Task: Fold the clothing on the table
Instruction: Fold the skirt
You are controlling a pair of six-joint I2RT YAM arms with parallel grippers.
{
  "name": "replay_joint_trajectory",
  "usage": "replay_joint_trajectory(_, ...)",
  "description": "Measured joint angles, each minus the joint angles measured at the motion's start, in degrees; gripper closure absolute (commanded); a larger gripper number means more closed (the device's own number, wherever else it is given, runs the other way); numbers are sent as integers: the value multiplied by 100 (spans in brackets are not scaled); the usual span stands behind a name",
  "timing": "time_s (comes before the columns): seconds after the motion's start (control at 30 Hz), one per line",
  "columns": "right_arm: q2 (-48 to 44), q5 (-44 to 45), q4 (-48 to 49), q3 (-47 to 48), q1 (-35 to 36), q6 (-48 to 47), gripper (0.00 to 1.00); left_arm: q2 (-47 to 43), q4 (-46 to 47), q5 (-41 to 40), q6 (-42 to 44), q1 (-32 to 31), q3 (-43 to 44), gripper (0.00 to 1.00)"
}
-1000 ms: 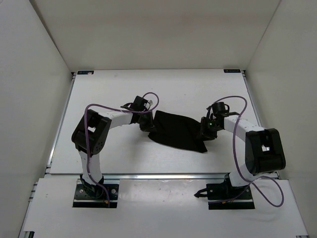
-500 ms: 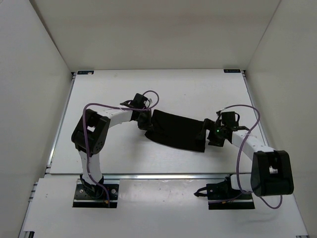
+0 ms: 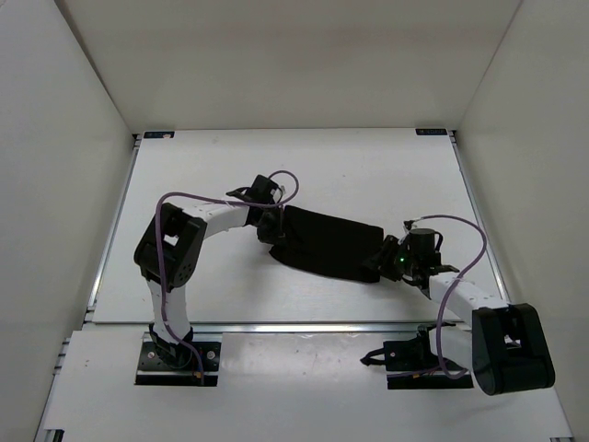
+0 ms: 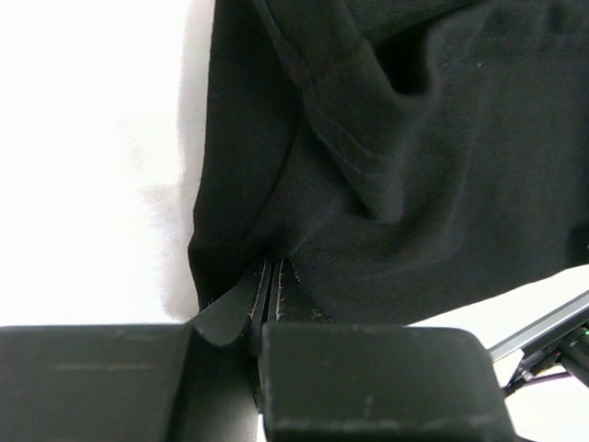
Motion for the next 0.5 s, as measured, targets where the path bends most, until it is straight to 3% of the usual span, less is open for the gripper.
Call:
replay_joint_trajectory(0.03,7,9,35,-33,0,52,76,0,4,-7,-17,-28,-24,100)
replay_joint_trajectory(0.07,26,13,39,-55,-7,72,94,0,20,-4,-24,-48,-39,100)
replay_joint_trajectory(0.1,70,-13,31,-76,-15,173,94,0,39,-7,-50,-74,-42,100)
replay_joint_trajectory(0.13,83,20,0,-72,-15,151,100,-2,68,-7,-63,-87,-59,100)
replay_joint_trajectory(0.33,387,133,-1005,549,-173,-79,100,-118,293,-22,-175,-173,-278,100)
replay_joint_trajectory(0.5,1073,555,-2354,2190,-90,-592,100,-170,361,-50,-378,-337,-361,100)
